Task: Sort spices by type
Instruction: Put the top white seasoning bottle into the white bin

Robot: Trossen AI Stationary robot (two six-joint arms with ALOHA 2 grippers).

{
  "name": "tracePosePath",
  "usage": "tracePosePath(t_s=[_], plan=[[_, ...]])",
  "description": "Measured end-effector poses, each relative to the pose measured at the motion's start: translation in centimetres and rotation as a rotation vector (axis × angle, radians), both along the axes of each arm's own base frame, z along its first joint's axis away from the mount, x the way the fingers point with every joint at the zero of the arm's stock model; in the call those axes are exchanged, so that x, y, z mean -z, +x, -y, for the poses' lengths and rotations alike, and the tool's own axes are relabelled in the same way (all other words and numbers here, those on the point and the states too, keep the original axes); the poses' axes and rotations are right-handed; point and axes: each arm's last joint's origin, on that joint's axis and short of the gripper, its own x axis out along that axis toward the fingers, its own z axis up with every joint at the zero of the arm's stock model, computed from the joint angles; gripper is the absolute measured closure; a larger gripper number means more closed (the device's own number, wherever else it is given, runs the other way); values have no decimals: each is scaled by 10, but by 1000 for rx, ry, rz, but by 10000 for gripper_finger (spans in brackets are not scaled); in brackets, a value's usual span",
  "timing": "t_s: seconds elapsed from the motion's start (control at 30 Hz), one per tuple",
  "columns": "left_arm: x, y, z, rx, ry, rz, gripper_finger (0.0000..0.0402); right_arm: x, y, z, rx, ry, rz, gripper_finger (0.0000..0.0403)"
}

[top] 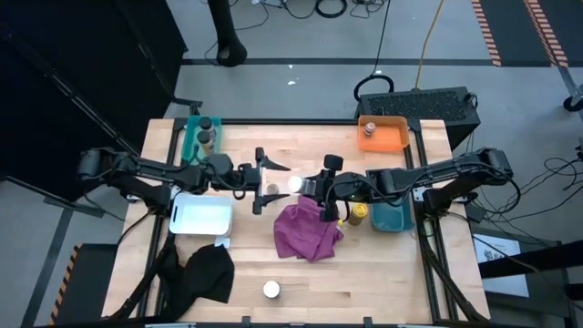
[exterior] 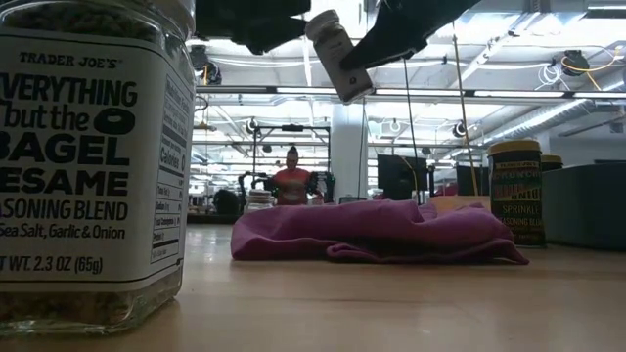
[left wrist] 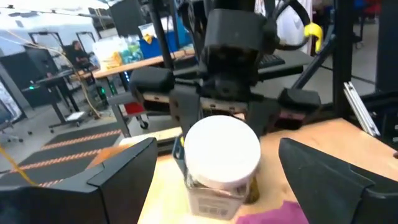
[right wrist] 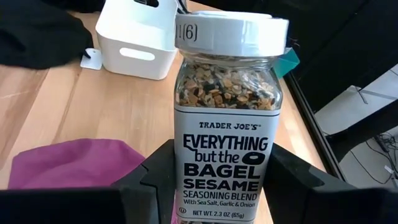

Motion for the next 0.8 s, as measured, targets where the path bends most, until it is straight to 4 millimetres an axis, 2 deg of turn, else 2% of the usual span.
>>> tracePosePath(t_s=[0.4,0.53,0.67,0.8], plan=[[10,27,-1,22,2,-35,59,0,0,0,1,0,3,241],[9,29,0,26,8,-4,62,0,0,0,0,0,1,241],[10,29,0,26,-4,-12,94,0,0,0,0,-1,-1,241],[10,29,0,3,-6,-13,156,0,0,0,3,-2,0,241]])
